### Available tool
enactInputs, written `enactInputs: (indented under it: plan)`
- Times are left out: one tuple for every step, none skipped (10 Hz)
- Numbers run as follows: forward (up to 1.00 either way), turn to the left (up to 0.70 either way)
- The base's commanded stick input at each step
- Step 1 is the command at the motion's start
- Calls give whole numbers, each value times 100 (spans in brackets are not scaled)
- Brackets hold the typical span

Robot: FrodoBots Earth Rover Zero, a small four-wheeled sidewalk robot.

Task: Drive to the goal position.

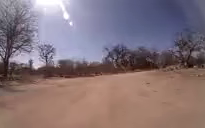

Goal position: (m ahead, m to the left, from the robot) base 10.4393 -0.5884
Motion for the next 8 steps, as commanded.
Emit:
enactInputs:
  plan:
    - [100,0]
    - [100,0]
    - [100,0]
    - [100,0]
    - [100,0]
    - [100,0]
    - [100,0]
    - [100,0]
